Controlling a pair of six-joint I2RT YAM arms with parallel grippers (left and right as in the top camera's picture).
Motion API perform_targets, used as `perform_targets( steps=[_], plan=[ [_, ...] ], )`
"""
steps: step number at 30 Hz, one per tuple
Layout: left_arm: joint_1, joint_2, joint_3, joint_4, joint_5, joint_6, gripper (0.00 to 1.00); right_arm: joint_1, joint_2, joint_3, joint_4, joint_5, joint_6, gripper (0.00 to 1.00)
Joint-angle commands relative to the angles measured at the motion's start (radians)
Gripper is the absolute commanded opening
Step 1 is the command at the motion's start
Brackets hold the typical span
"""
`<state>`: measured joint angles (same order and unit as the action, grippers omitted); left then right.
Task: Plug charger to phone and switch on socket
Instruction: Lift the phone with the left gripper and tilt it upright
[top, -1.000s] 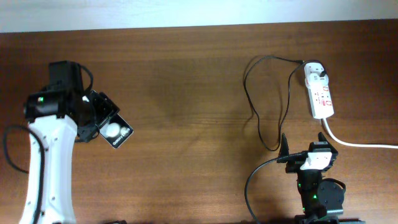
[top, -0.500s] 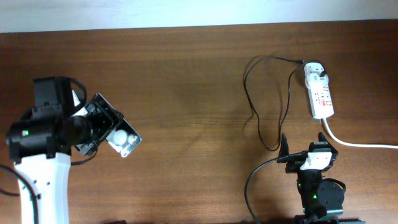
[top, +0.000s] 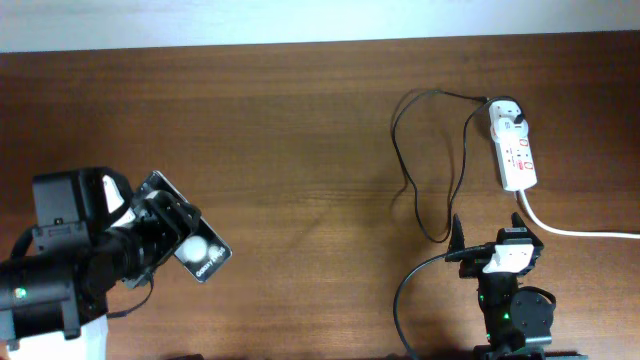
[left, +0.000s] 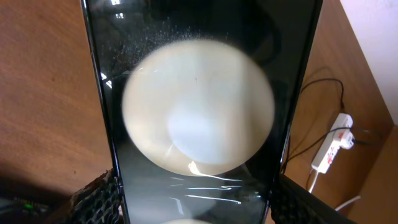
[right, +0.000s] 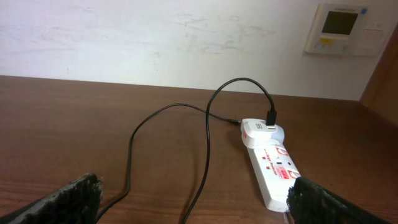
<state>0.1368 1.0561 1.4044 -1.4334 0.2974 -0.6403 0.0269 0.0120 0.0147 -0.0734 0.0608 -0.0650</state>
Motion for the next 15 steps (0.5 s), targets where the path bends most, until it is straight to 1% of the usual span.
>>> perform_targets(
  steps=[1, 5, 15],
  plan=[
    [-0.003, -0.045, 0.012, -0.017, 0.026, 0.004, 0.67, -0.001, -0.008, -0.009, -0.003, -0.005, -0.006, 0.99],
    [-0.003, -0.070, 0.012, -0.020, 0.055, 0.004, 0.67, -0.001, -0.008, -0.009, -0.003, -0.005, -0.006, 0.99],
    [-0.003, -0.072, 0.012, -0.048, 0.062, 0.003, 0.67, -0.001, -0.008, -0.009, 0.008, -0.002, -0.006, 0.99]
  ],
)
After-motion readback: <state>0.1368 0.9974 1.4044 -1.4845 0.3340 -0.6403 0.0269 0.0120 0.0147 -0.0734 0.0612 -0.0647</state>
